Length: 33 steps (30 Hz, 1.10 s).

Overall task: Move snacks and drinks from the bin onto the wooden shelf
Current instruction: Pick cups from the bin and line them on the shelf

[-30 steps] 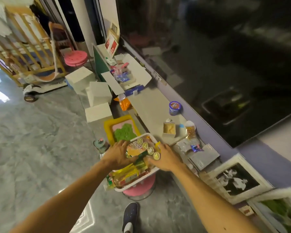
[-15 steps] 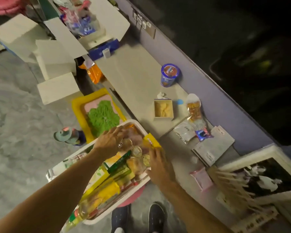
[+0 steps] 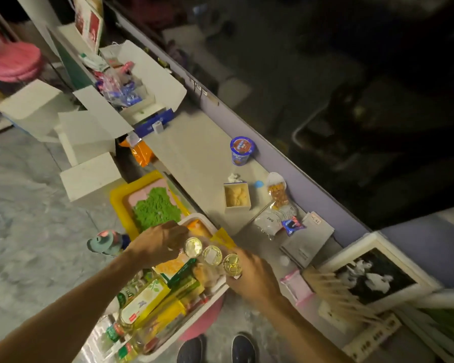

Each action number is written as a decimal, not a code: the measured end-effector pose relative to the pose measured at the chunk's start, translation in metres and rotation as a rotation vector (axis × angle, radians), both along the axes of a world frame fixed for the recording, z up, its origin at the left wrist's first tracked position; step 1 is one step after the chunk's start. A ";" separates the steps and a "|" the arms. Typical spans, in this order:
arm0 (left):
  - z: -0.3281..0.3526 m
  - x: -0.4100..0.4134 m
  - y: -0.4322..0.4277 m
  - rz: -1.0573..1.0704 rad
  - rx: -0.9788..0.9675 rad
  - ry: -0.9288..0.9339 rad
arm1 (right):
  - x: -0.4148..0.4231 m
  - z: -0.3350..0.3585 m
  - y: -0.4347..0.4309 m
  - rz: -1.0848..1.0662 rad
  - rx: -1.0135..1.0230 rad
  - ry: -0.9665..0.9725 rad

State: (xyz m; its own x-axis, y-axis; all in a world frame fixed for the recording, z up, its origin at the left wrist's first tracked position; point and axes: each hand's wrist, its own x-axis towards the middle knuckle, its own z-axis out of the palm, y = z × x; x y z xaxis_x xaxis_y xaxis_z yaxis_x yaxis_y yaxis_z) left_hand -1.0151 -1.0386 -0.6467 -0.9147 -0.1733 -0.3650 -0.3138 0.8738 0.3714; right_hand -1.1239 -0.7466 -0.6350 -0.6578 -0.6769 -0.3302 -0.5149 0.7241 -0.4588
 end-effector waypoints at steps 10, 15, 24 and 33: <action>0.232 -0.020 0.073 -0.265 0.096 0.318 | 0.035 0.210 0.105 -0.404 -0.271 0.026; 0.316 -0.058 0.162 -0.509 0.131 0.357 | 0.070 0.276 0.204 -0.655 -0.378 0.087; 0.375 -0.058 0.418 -0.867 0.211 0.375 | 0.190 0.342 0.433 -0.987 -0.421 0.235; 0.367 0.008 0.675 -1.031 0.332 0.322 | 0.305 0.363 0.657 -1.171 -0.306 0.261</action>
